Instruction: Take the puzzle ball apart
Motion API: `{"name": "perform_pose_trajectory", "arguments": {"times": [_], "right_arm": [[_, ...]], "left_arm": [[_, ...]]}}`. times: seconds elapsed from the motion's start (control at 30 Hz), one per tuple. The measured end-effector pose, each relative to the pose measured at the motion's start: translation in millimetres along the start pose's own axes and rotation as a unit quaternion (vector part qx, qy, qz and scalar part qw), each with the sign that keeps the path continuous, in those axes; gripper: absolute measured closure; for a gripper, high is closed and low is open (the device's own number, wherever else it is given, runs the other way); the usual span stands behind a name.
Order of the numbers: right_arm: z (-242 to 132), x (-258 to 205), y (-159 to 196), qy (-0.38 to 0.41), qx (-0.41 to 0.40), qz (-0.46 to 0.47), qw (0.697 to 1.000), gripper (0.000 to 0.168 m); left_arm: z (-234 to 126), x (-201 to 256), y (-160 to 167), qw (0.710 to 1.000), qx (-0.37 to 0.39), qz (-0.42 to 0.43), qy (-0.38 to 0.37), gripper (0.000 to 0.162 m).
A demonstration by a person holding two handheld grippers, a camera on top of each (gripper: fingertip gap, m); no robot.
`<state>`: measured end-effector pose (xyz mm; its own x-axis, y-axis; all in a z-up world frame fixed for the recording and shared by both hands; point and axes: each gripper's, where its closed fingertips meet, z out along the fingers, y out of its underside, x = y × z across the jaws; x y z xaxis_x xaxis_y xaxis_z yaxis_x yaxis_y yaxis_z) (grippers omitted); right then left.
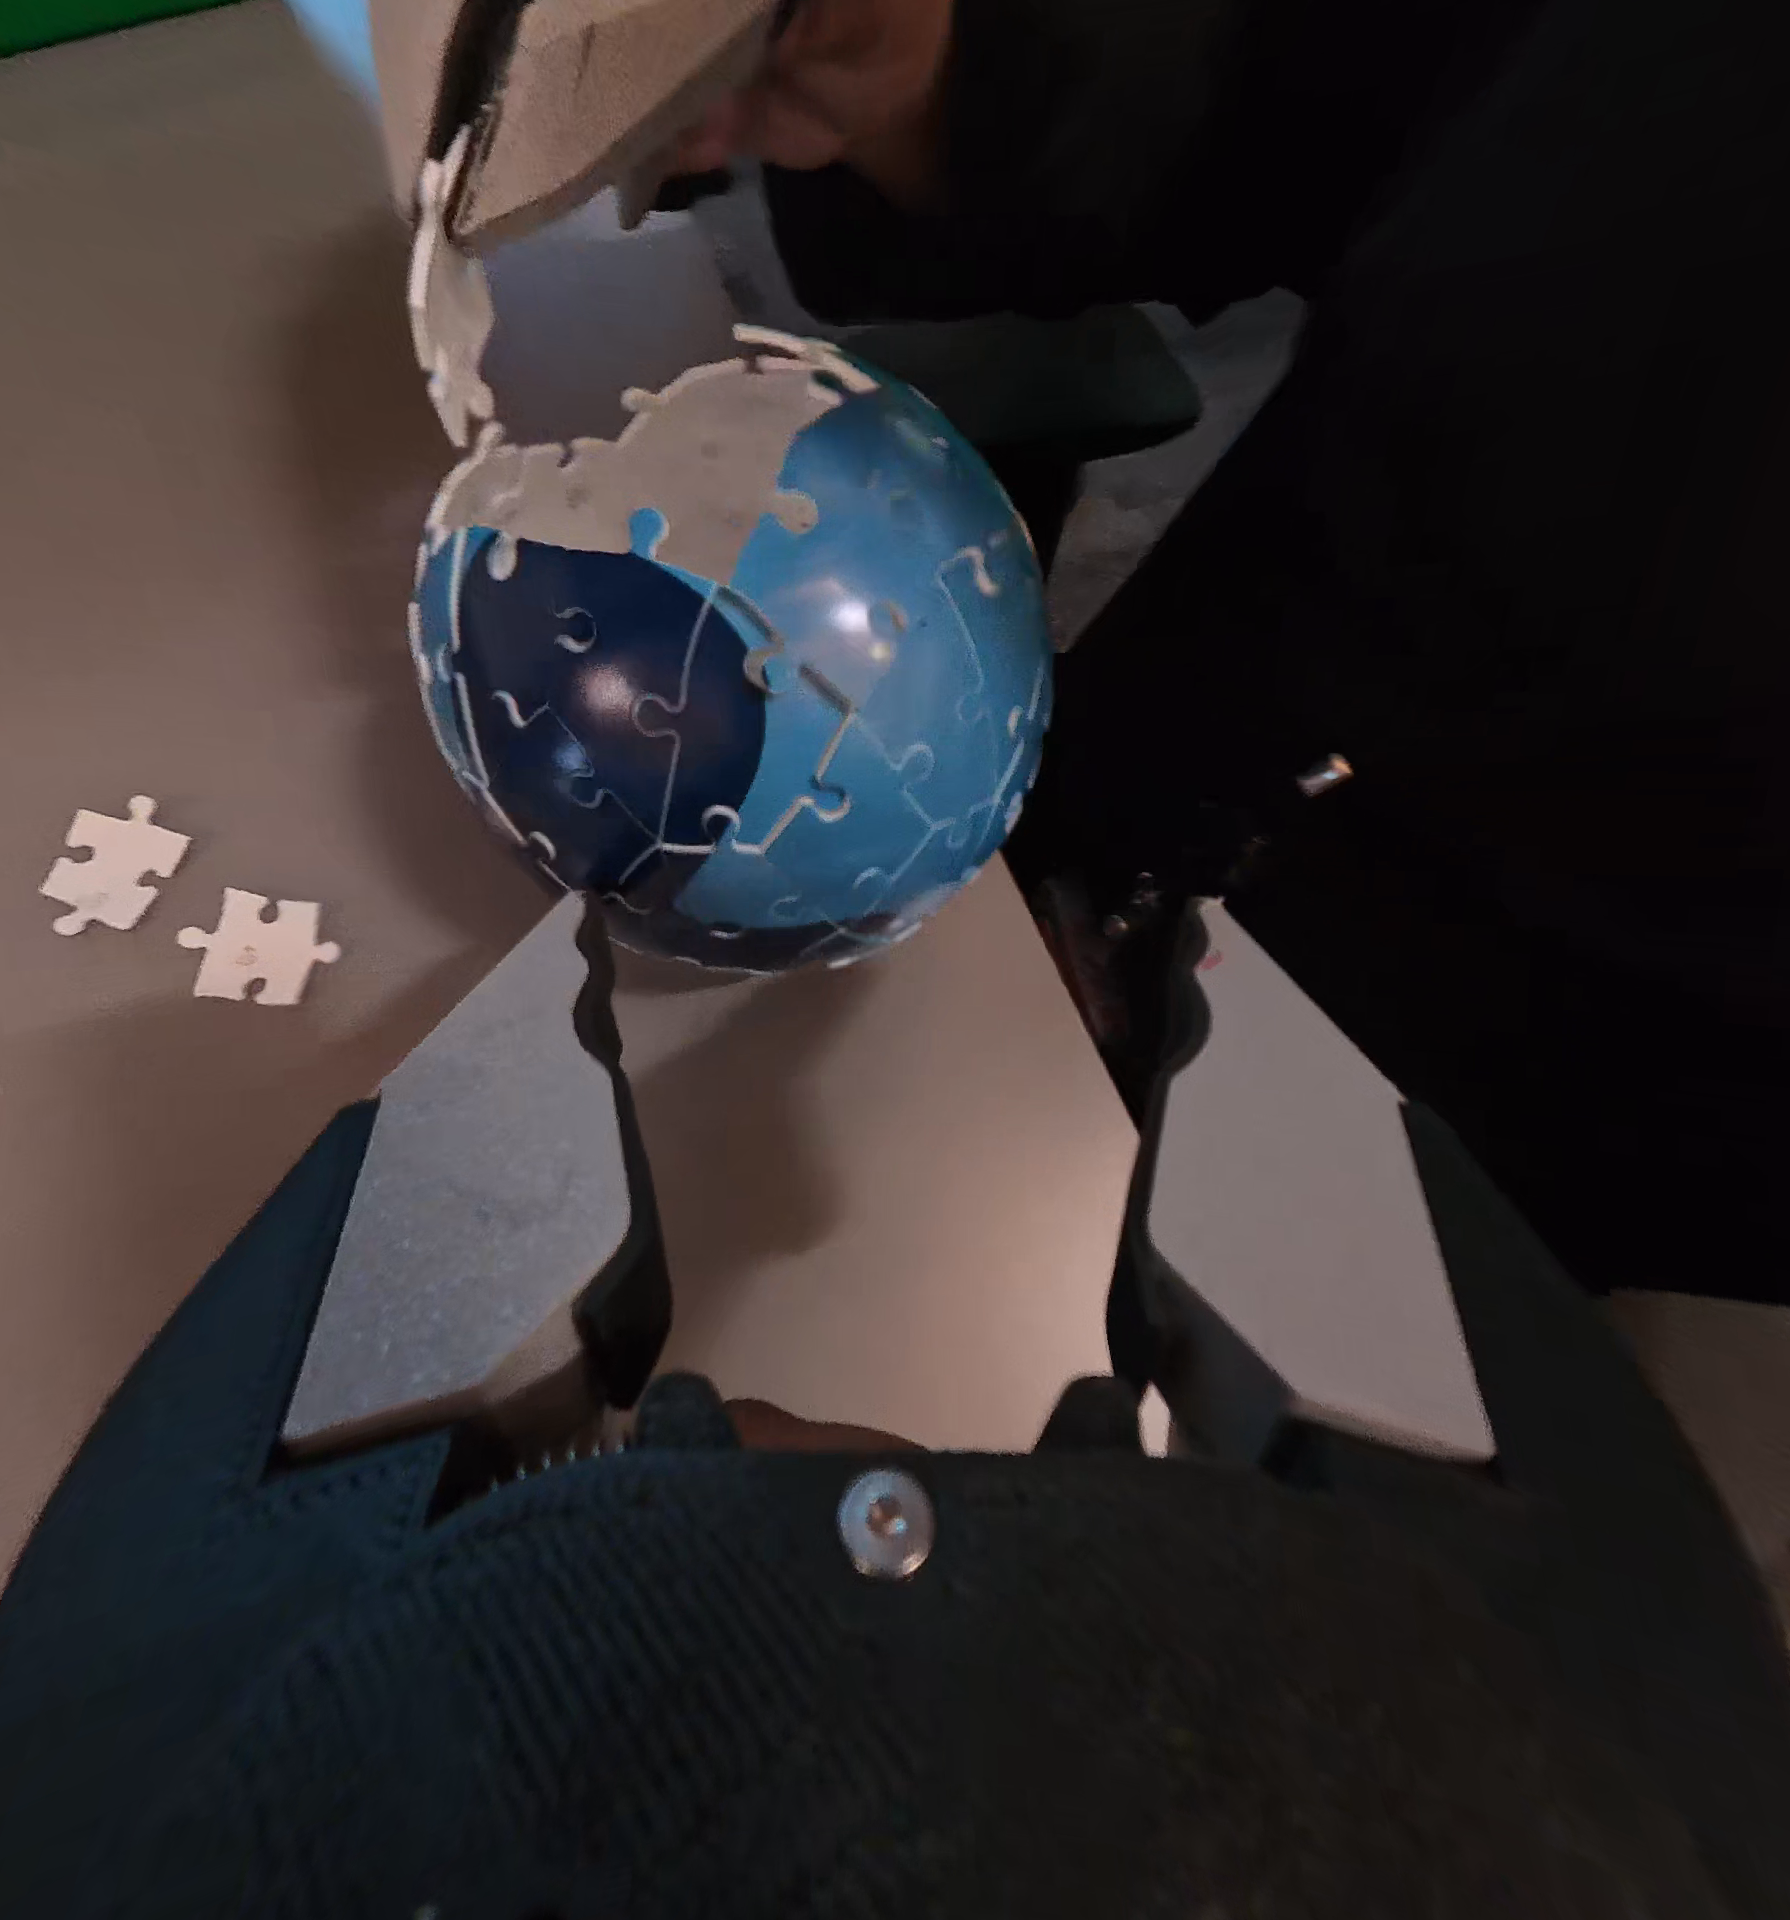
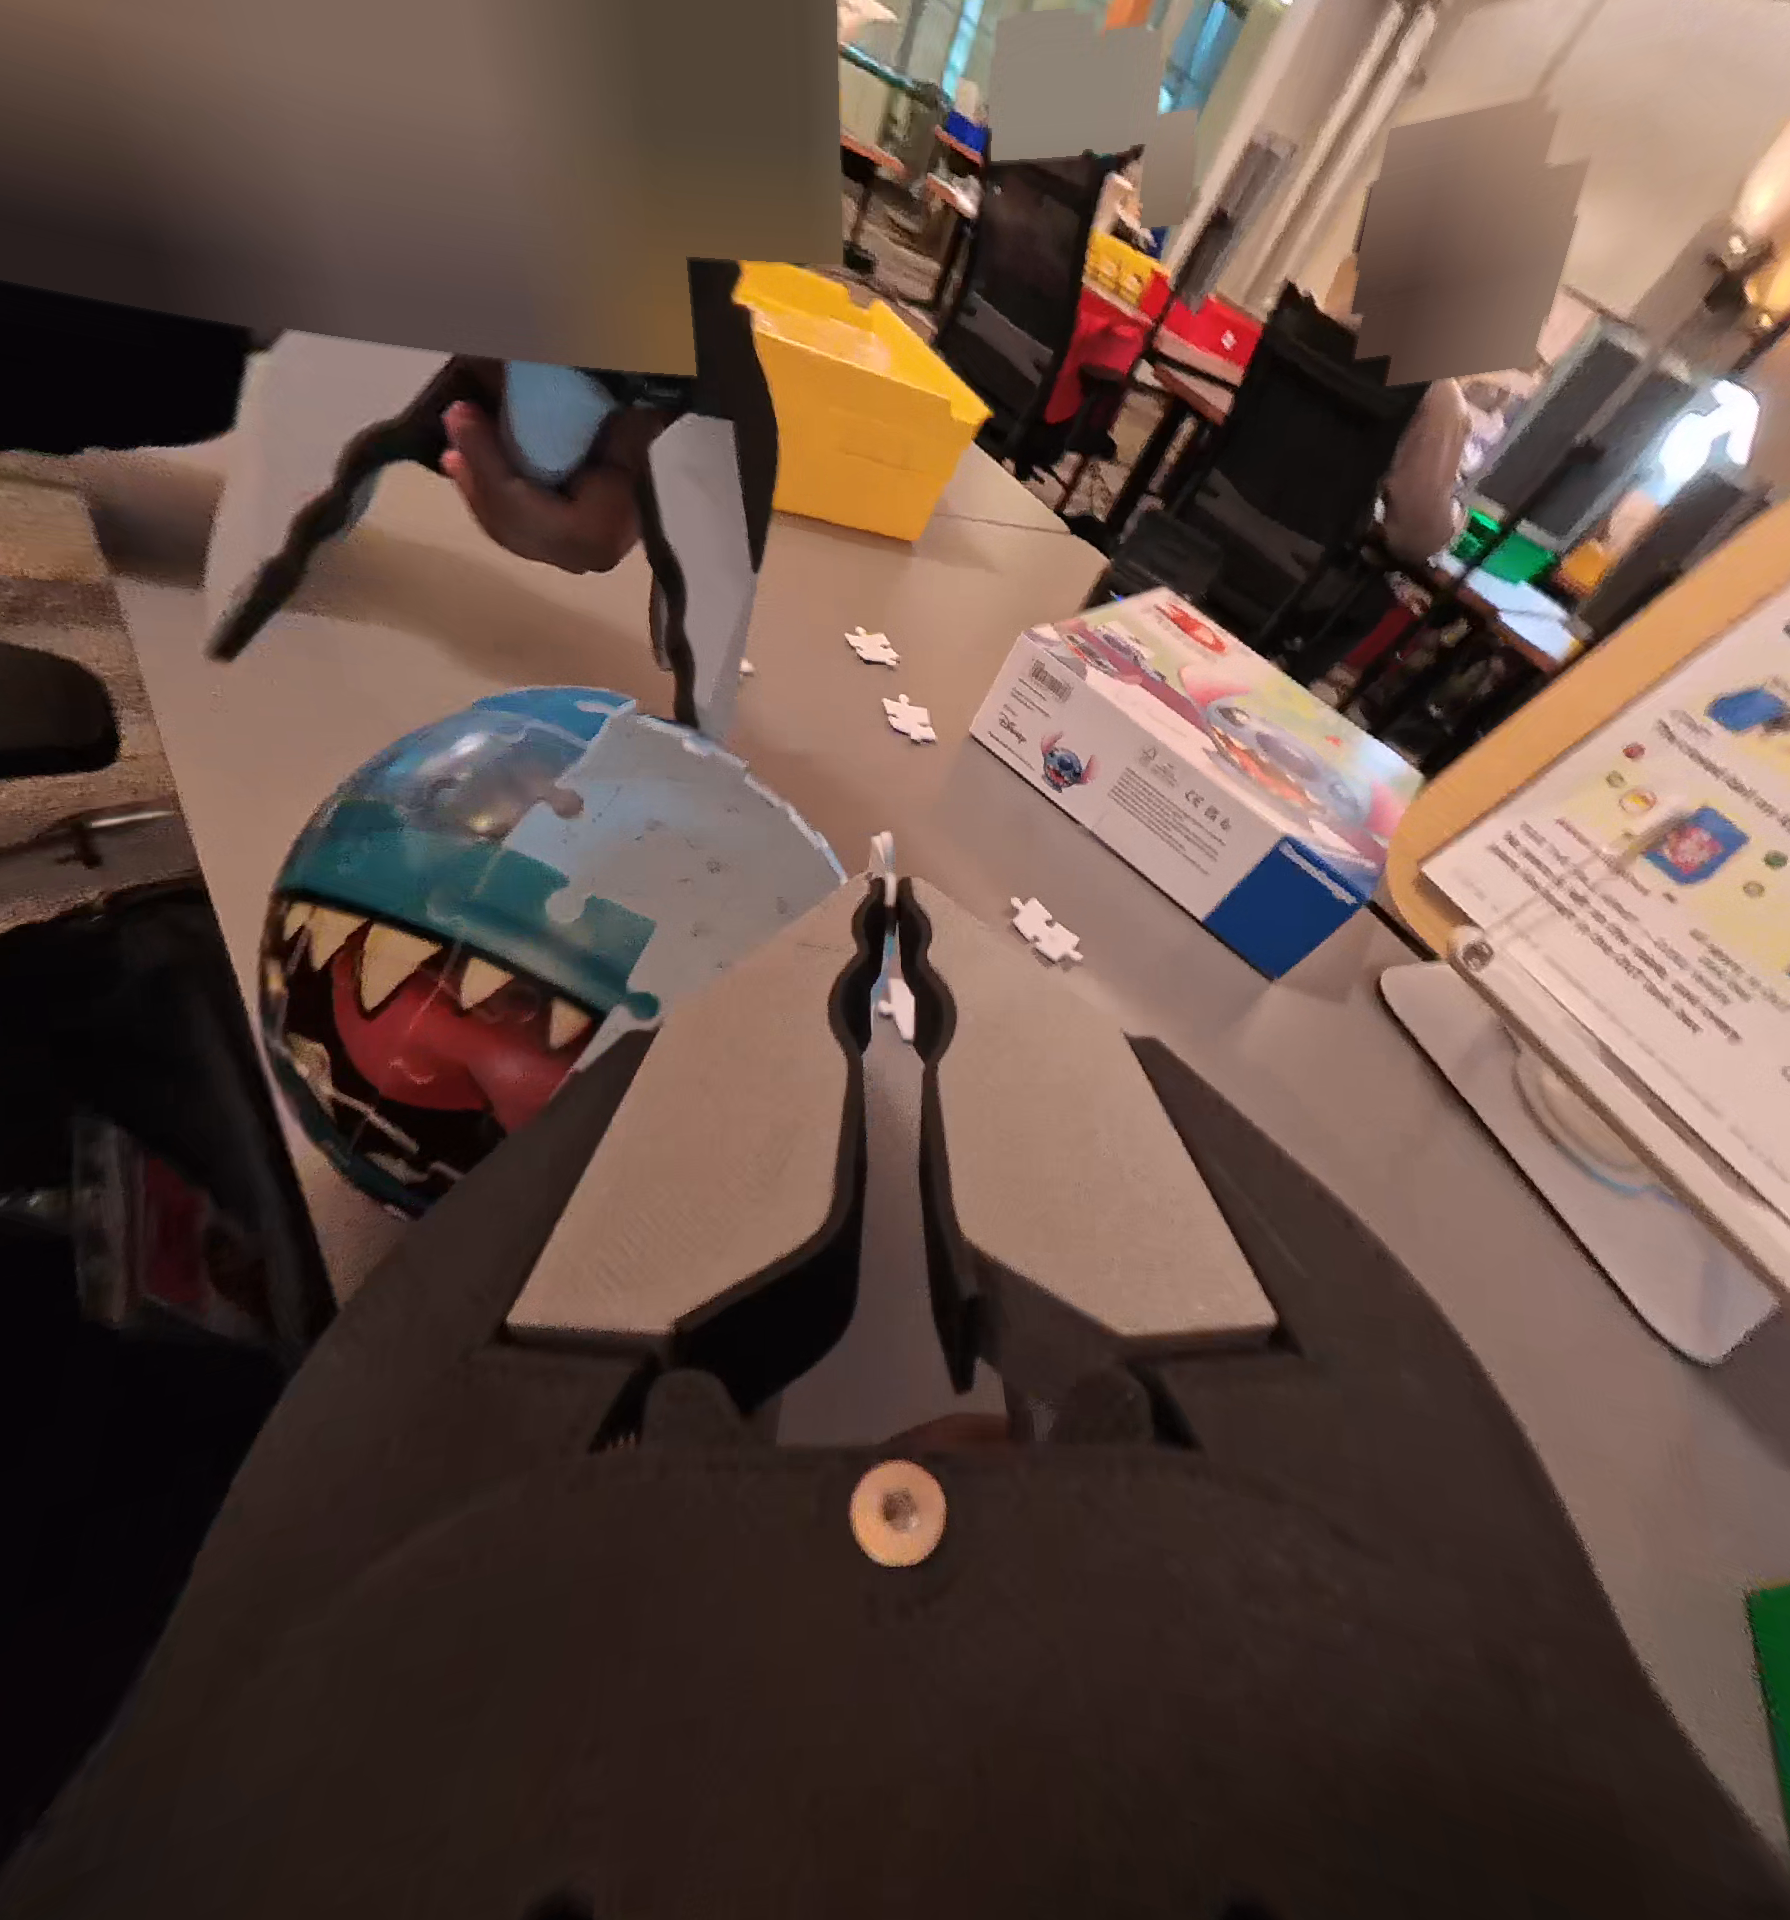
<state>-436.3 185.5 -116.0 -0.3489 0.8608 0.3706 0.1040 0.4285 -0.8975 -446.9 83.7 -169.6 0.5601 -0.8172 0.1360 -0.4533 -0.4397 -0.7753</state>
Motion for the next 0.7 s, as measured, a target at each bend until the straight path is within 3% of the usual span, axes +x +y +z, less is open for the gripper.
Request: {"name": "perform_pose_trajectory", "arguments": {"times": [0.17, 0.33, 0.7], "right_arm": [[4, -9, 2, -0.055, 0.032, -0.025, 0.998, 0.168], [9, -10, -2, -0.085, 0.057, -0.07, 0.992, 0.168], [14, -16, -3, -0.026, 0.047, -0.231, 0.971, 0.168]], "left_arm": [[-11, -22, 0, 1.0, 0.016, 0.008, 0.001, 0.059], [1, -54, -12, 0.999, 0.027, 0.016, 0.035, 0.058], [-1, -51, -24, 0.984, 0.031, 0.053, 0.169, 0.055]]}}
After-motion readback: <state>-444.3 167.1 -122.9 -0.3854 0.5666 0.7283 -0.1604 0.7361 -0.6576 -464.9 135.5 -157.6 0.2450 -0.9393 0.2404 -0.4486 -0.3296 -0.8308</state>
